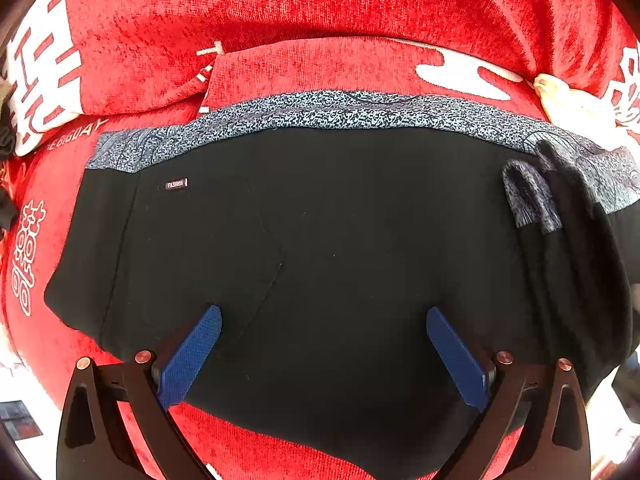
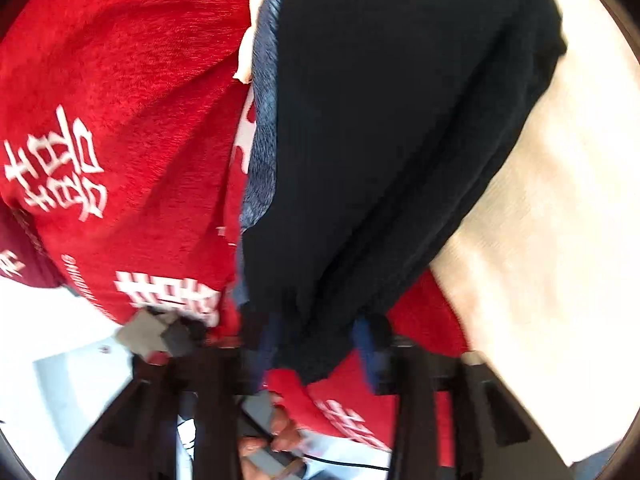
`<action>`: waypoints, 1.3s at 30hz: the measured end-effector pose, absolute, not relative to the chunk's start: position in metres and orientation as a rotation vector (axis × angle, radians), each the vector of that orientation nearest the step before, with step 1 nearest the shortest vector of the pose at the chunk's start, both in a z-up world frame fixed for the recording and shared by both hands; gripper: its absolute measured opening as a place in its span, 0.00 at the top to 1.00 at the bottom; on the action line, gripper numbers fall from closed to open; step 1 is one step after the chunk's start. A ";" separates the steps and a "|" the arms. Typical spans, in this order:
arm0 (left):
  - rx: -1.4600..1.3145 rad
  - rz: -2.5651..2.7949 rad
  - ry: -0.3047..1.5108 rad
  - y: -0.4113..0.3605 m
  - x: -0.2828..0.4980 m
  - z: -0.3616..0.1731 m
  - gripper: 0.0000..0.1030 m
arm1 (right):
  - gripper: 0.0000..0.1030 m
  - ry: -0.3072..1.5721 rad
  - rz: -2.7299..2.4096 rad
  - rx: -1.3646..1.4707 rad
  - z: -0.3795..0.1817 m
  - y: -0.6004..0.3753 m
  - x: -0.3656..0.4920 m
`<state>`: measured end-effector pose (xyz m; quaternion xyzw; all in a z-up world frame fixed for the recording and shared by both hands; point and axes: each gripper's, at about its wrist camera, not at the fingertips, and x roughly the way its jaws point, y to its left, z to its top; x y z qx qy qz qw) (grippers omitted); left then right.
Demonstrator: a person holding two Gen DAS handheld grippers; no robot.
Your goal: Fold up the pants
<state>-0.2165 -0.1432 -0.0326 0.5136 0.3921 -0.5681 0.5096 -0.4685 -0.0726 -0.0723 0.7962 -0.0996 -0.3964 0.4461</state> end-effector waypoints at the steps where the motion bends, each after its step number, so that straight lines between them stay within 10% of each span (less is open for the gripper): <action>1: 1.245 -1.362 0.948 -0.142 -0.218 -0.030 0.00 | 0.52 -0.269 -0.980 1.968 -0.073 -0.072 -0.466; 4: 1.249 -1.359 0.930 -0.140 -0.222 -0.023 0.00 | 0.83 -0.301 -0.961 1.965 -0.074 -0.086 -0.460; 9: 1.251 -1.329 0.939 -0.141 -0.218 -0.023 0.00 | 0.84 -0.421 -0.899 1.839 -0.042 -0.101 -0.452; 16: 1.180 -1.425 0.963 -0.132 -0.210 0.011 0.00 | 0.65 -0.125 -0.945 1.970 -0.069 -0.102 -0.422; 36: 1.263 -1.511 0.976 -0.119 -0.267 -0.009 0.00 | 0.64 -0.200 -1.028 1.968 -0.071 -0.095 -0.466; 38: 1.249 -1.491 0.935 -0.117 -0.258 0.000 0.00 | 0.95 -0.168 -1.049 1.962 -0.071 -0.101 -0.469; 39: 1.242 -1.477 0.922 -0.115 -0.252 0.002 0.00 | 0.95 -0.138 -1.064 1.951 -0.068 -0.102 -0.470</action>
